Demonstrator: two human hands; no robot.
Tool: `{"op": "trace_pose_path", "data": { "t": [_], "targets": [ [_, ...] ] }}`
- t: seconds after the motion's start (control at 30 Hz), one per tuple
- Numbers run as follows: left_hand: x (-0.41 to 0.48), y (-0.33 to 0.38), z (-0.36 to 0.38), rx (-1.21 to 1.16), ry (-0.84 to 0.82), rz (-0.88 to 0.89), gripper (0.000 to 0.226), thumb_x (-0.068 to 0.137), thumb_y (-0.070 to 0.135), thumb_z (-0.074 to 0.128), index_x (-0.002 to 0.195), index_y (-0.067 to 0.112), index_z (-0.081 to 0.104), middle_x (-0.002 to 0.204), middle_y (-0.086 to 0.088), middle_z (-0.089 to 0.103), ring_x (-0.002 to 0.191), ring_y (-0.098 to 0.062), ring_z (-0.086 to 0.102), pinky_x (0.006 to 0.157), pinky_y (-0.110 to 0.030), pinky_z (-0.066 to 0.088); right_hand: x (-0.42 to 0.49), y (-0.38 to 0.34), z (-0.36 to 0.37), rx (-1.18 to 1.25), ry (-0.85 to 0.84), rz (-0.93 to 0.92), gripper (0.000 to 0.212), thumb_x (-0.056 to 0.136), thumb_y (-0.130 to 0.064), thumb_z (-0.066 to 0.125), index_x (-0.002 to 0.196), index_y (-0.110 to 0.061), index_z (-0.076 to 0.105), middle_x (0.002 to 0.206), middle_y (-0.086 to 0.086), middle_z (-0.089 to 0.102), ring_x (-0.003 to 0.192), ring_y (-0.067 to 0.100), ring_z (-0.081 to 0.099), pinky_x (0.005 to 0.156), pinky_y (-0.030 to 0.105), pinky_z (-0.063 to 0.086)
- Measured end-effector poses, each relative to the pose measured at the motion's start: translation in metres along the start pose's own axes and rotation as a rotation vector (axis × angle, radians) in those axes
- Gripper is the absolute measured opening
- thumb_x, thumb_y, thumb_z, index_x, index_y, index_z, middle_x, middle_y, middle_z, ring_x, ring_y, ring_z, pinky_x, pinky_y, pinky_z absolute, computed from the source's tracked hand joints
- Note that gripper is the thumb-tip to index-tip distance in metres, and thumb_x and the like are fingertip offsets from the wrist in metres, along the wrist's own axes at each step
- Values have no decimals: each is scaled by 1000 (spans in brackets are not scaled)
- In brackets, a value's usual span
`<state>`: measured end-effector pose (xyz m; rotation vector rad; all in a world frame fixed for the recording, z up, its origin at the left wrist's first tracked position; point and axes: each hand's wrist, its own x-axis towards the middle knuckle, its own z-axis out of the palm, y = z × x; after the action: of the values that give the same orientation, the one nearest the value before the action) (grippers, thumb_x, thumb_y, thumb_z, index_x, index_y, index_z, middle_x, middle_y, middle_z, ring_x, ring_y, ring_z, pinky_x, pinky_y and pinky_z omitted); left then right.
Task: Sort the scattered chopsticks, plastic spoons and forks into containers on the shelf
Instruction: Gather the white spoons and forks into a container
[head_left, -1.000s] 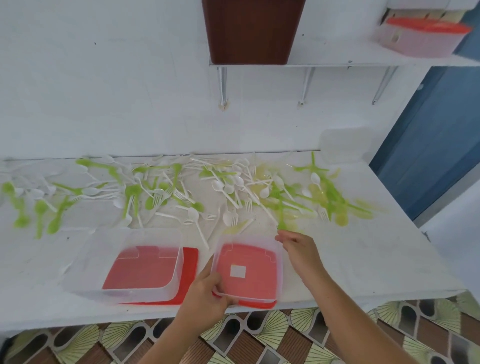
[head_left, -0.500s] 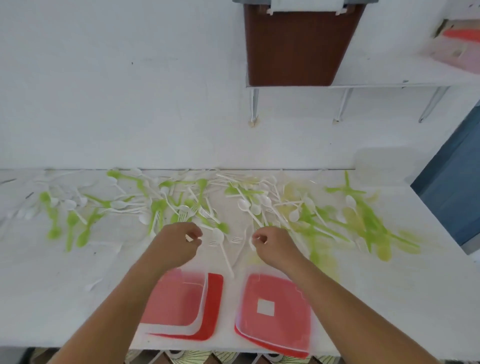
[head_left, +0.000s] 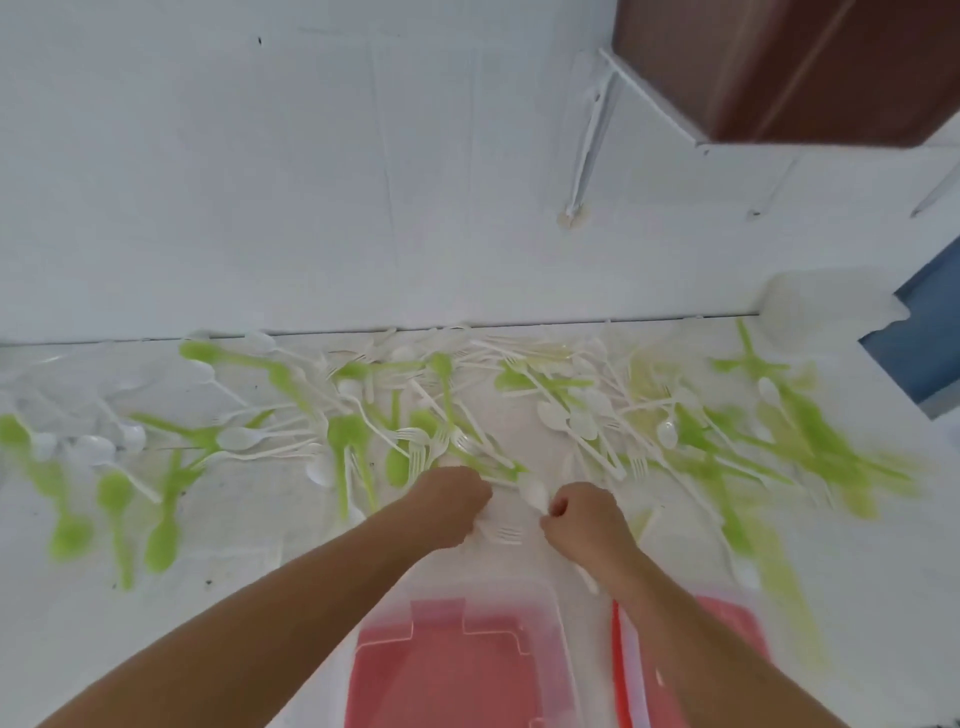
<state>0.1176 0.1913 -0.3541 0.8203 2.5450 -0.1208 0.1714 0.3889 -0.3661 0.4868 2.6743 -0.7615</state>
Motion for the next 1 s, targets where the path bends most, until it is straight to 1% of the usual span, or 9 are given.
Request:
{"op": "trace_pose_path", "data": {
  "t": [0.17, 0.27, 0.4, 0.5, 0.67, 0.83, 0.9, 0.97, 1.0],
  "targets": [
    [8, -13, -7, -301, 36, -7, 9, 92, 16, 69, 99, 10, 67, 111, -7, 65, 106, -29, 65, 80, -28, 47, -6, -11, -29, 656, 101, 154, 17, 82, -3, 79, 89, -12, 68, 68, 5, 68, 54, 18, 65, 50, 29, 49],
    [1, -29, -23, -689, 180, -97, 25, 92, 28, 75, 80, 10, 64, 82, -5, 64, 82, -23, 66, 76, -33, 53, -4, -26, -41, 883, 113, 159, 14, 85, -1, 78, 81, -2, 65, 71, 15, 68, 56, 22, 65, 52, 32, 52],
    [-19, -34, -45, -1252, 408, -224, 22, 97, 28, 72, 85, 9, 74, 82, -9, 75, 69, -14, 75, 65, -34, 64, 0, -61, -44, 1033, -74, 68, 11, 90, -5, 76, 81, -1, 70, 80, 17, 73, 69, 26, 70, 61, 35, 57],
    [-26, -39, -51, -1464, 443, -260, 17, 99, 21, 70, 94, 6, 75, 90, -14, 77, 80, -22, 78, 71, -42, 66, 3, -90, -38, 947, -157, 8, 12, 90, -8, 77, 84, 1, 71, 80, 14, 75, 70, 24, 72, 64, 36, 58],
    [-34, -78, -30, -1405, 535, -456, 14, 93, 15, 77, 92, 1, 74, 78, -16, 69, 65, -20, 72, 64, -43, 65, 28, -75, -31, 491, -5, -49, 24, 92, -16, 71, 74, -5, 61, 77, 15, 71, 71, 24, 75, 70, 39, 62],
    [-39, -105, 3, -1341, 491, -554, 24, 95, 20, 74, 85, -2, 69, 72, -12, 63, 58, -17, 69, 56, -37, 63, 27, -44, -14, 104, -7, -42, 35, 81, 3, 52, 67, -20, 28, 68, 0, 29, 60, 16, 26, 56, 28, 18],
    [-38, -105, 14, -1302, 461, -559, 28, 97, 21, 71, 85, -4, 65, 70, -12, 60, 54, -16, 67, 53, -32, 59, 27, -38, -8, 77, 33, -35, 34, 79, -1, 56, 68, -24, 33, 77, -5, 32, 68, 17, 36, 59, 24, 22],
    [-37, -107, 22, -1276, 425, -563, 29, 98, 24, 68, 85, -2, 63, 67, -11, 58, 51, -17, 64, 52, -32, 57, 26, -33, -2, -88, 32, -26, 12, 87, -16, 64, 96, -23, 62, 102, -4, 46, 95, 23, 55, 74, 26, 35],
    [-35, -110, 25, -1253, 402, -562, 30, 99, 27, 66, 85, 0, 62, 64, -9, 58, 49, -19, 63, 53, -33, 56, 27, -31, 1, -191, 22, -19, 27, 90, -23, 64, 117, -18, 64, 115, -2, 49, 106, 25, 58, 79, 27, 39]
  ]
}}
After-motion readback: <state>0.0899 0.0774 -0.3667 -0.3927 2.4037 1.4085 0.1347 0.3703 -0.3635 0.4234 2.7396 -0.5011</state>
